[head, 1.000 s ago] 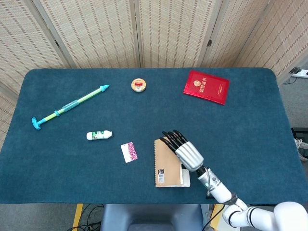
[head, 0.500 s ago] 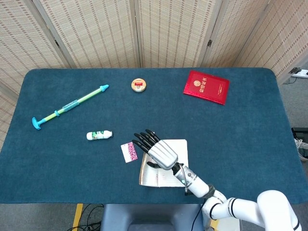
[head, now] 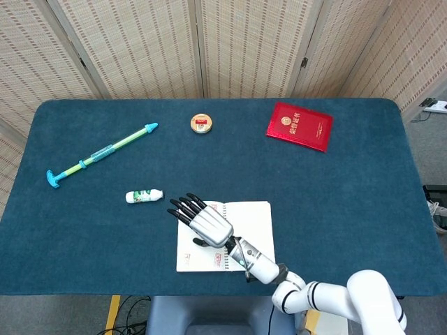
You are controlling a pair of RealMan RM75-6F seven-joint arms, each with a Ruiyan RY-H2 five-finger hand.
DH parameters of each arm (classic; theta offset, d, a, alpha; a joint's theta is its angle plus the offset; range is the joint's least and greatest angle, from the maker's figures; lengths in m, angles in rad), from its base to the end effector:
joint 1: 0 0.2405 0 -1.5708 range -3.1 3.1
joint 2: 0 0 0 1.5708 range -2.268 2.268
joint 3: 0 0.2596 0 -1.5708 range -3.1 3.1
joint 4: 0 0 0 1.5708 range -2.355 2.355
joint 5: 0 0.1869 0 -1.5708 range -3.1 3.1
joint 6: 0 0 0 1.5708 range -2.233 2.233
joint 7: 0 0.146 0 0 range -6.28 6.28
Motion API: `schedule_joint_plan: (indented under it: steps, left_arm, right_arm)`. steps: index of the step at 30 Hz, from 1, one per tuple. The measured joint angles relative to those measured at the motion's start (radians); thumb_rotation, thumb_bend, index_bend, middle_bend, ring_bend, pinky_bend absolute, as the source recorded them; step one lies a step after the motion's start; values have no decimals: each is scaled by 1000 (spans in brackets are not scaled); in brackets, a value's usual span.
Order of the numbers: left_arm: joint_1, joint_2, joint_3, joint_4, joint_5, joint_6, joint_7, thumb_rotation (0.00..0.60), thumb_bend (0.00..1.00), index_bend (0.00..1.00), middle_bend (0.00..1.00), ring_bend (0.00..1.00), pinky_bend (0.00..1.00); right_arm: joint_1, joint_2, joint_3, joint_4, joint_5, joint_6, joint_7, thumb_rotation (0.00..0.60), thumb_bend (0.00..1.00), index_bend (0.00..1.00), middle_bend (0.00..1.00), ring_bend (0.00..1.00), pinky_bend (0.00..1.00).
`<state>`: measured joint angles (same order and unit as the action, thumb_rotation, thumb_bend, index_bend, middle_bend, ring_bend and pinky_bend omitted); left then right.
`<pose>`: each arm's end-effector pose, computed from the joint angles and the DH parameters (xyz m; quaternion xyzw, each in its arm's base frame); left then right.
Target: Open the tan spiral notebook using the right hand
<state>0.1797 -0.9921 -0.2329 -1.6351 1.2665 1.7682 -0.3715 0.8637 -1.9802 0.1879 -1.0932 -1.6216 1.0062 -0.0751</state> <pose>-0.3383 0.1113 0.2958 -0.3367 -0.3750 -0.4941 0.7084 -0.0436 -0.3058 -0.1027 0.7920 -0.2545 0.4969 0.2469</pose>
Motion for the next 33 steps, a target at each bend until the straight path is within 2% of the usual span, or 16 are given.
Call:
schedule_joint_plan:
  steps: [4, 10, 17, 23, 29, 33]
  left_arm:
    - [0, 0, 6, 2, 22, 4, 13, 600, 296, 164, 103, 84, 150]
    - [-12, -3, 26, -9, 64, -7, 66, 600, 296, 164, 103, 84, 150]
    - [-36, -21, 48, -33, 98, -24, 192, 600, 296, 164, 103, 84, 150]
    - [-70, -46, 73, -49, 142, -54, 302, 600, 296, 164, 103, 84, 150]
    - [-110, -74, 105, -57, 199, -100, 403, 600, 296, 164, 103, 84, 150]
    - [-117, -91, 116, -60, 215, -100, 443, 600, 296, 164, 103, 84, 150]
  right_arm:
    - [-16, 23, -5, -14, -2, 49, 17, 600, 252, 0, 0, 0, 0]
    - [-93, 166, -26, -169, 8, 130, -11, 600, 252, 0, 0, 0, 0]
    - [-242, 454, -82, -426, 34, 232, -86, 600, 252, 0, 0, 0, 0]
    - [-403, 684, -161, -556, 54, 347, -114, 600, 252, 0, 0, 0, 0]
    - [-546, 803, -232, -597, 81, 450, -120, 600, 258, 0, 0, 0, 0]
    - [-618, 818, -245, -590, 94, 525, -103, 600, 263, 0, 0, 0, 0]
